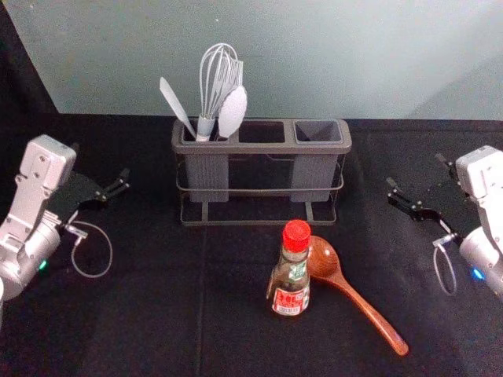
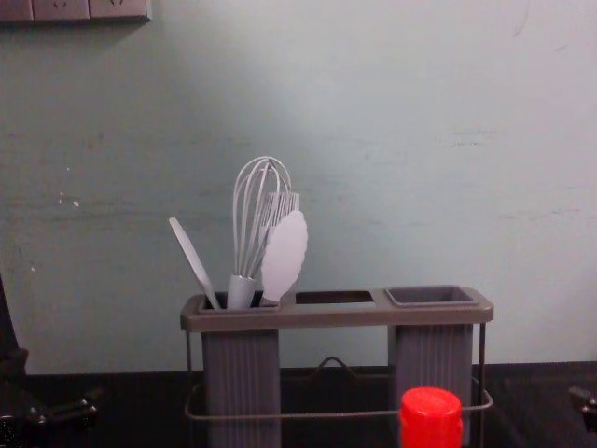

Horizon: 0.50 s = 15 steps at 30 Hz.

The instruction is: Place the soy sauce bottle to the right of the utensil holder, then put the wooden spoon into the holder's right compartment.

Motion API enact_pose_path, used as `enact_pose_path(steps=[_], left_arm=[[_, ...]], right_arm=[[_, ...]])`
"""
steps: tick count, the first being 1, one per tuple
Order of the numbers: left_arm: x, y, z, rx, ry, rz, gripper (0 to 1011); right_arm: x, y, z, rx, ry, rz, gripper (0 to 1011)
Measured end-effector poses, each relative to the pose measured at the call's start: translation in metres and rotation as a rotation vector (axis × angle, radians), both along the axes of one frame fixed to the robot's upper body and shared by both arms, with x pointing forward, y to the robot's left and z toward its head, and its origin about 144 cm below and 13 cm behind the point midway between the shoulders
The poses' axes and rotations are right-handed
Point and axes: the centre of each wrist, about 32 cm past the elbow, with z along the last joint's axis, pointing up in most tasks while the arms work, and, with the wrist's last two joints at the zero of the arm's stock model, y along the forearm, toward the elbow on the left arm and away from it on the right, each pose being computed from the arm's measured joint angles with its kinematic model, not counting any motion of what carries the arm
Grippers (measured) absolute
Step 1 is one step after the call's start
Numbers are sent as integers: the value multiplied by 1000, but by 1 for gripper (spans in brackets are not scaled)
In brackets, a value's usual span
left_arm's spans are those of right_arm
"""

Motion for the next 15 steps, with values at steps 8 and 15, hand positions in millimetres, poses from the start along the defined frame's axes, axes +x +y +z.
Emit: enact_pose_path(steps=[8,15], left_arm=[[0,0,0,0,0,0,1011],[0,0,0,0,0,0,1011]], right_arm=[[0,0,0,0,0,0,1002],[0,0,0,0,0,0,1002]])
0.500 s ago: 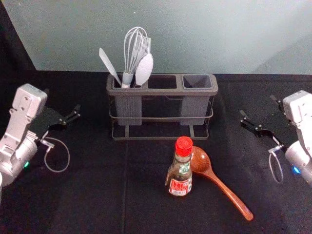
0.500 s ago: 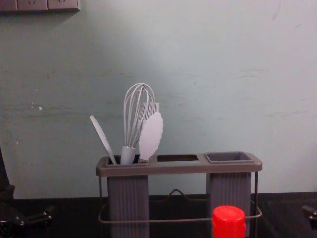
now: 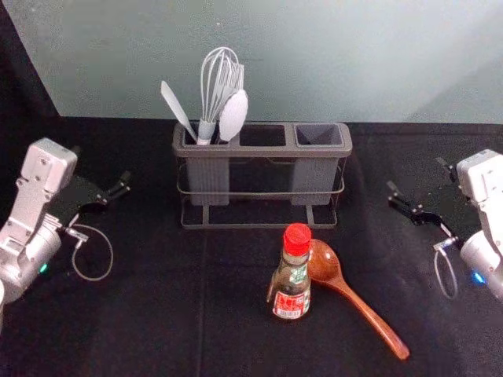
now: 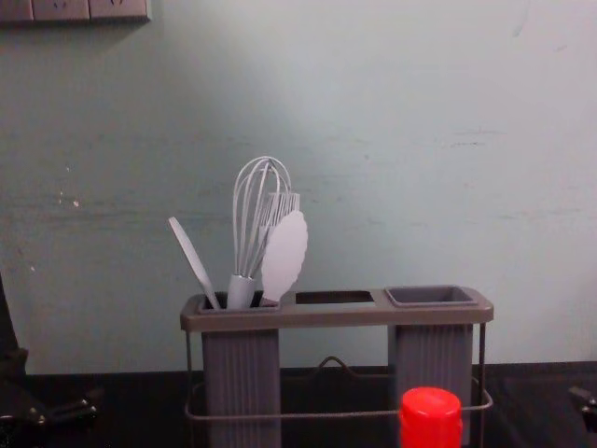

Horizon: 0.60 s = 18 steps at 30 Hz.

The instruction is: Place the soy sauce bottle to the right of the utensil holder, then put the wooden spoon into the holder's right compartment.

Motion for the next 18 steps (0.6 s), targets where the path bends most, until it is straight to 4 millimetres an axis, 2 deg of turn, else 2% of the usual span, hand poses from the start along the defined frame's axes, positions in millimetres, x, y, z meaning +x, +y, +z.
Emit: enact_pose_path(steps=[18], left_arm=[[0,0,0,0,0,0,1011]], right_arm=[[0,0,0,0,0,0,1002]])
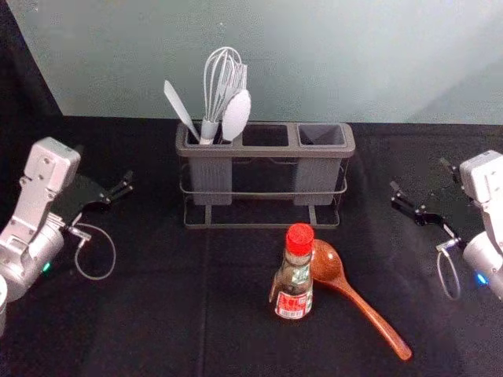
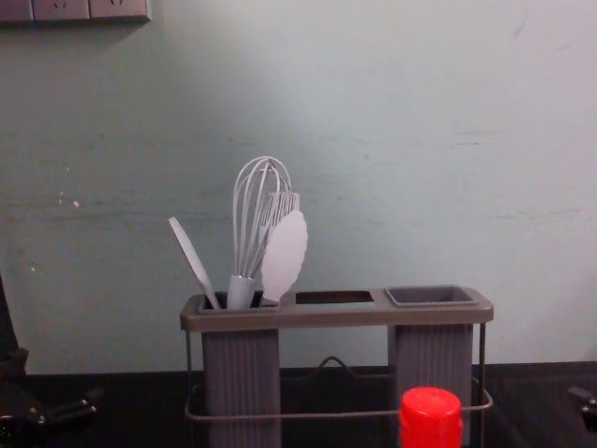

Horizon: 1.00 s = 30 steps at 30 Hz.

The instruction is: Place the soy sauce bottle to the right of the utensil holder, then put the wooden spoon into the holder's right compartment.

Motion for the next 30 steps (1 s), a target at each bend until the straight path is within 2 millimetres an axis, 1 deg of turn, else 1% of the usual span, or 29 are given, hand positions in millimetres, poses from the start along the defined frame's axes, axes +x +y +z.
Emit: enact_pose_path(steps=[7,11,14,15,21,27,30], left_arm=[[0,0,0,0,0,0,1011],[0,0,0,0,0,0,1011],[0,0,0,0,0,0,1011],[0,0,0,0,0,0,1011],[0,0,0,0,0,0,1011],[0,0,0,0,0,0,1011],[0,0,0,0,0,0,1011]], right_arm=[[-1,0,0,1,-1,-1,1002],[-6,-2,0,8,-12,-3,1002],[-15,-5,0,12,-20,1,1002],[-15,-5,0,12,-20,1,1002],[-34,-9,1,25,-26,25,1002],[-49,-9,4,44,-32,60,1002],[-61,-6,6,62,-36,93,1002]])
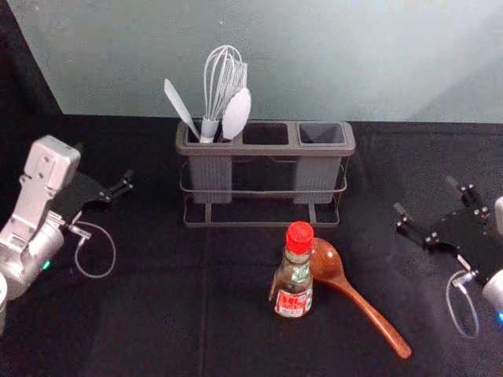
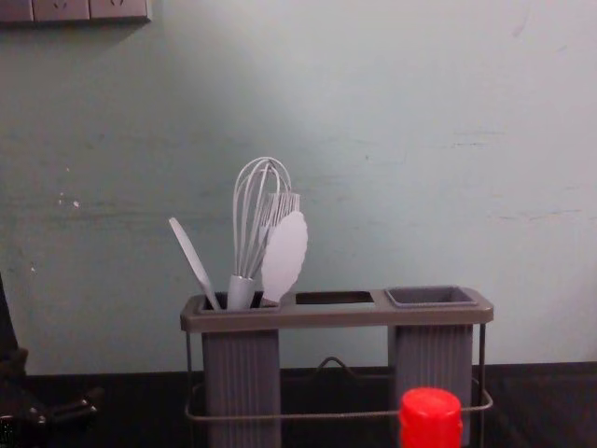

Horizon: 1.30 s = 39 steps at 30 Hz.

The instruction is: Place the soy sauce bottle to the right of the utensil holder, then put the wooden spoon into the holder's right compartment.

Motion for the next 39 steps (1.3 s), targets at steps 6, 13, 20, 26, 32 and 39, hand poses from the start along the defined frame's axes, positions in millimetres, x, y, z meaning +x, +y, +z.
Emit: enact_pose_path(steps=[6,13,20,26,32,39], left_arm=[[0,0,0,0,0,0,1011],[0,0,0,0,0,0,1011],[0,0,0,0,0,0,1011],[0,0,0,0,0,0,1011],[0,0,0,0,0,0,1011],[0,0,0,0,0,0,1011]], right_arm=[[-17,5,4,25,6,56,1002],[-37,10,10,81,24,129,1002],[-52,16,16,145,49,210,1002],[-57,24,17,177,63,260,1002],[-60,38,17,202,78,309,1002],[-57,53,16,210,77,349,1002]])
